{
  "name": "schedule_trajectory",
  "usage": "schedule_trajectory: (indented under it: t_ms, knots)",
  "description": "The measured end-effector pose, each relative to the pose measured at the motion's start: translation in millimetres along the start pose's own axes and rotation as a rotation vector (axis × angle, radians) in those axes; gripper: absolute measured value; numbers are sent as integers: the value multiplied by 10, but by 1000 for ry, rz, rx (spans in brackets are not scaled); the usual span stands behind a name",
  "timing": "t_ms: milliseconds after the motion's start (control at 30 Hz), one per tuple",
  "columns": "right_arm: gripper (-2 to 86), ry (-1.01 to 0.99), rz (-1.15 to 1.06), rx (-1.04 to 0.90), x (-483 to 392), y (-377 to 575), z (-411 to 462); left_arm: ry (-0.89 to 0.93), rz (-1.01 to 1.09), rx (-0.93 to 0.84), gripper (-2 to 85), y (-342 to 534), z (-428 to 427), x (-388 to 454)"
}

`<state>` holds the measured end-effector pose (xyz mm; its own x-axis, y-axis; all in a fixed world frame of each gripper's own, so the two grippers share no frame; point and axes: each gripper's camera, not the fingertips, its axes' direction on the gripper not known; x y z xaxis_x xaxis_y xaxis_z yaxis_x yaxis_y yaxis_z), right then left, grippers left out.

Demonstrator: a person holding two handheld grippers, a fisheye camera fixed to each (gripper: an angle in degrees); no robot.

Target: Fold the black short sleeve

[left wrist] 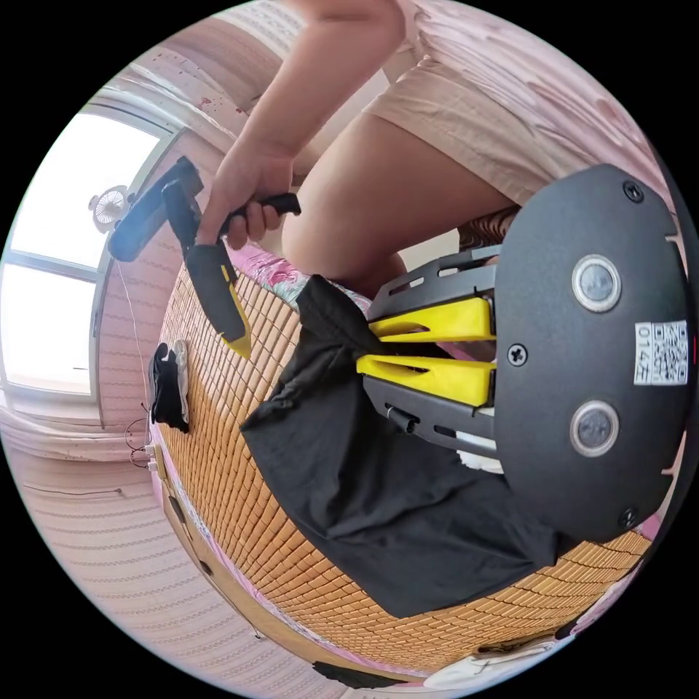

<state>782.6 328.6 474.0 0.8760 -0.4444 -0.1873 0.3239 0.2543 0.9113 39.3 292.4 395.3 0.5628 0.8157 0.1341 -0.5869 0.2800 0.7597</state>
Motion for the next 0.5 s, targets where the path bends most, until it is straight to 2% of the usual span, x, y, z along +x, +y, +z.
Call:
schedule_trajectory:
  t_ms: [233, 367, 500]
  knots:
    - [108, -4, 149, 87, 462, -391, 238, 12, 16, -31, -2, 328, -169, 115]
    - [28, -42, 185, 69, 647, -486, 358, 6, 44, -39, -2, 371, -221, 103]
    - [12, -146, 222, 136, 837, -359, 101, 21, 68, -3, -2, 349, -332, 58]
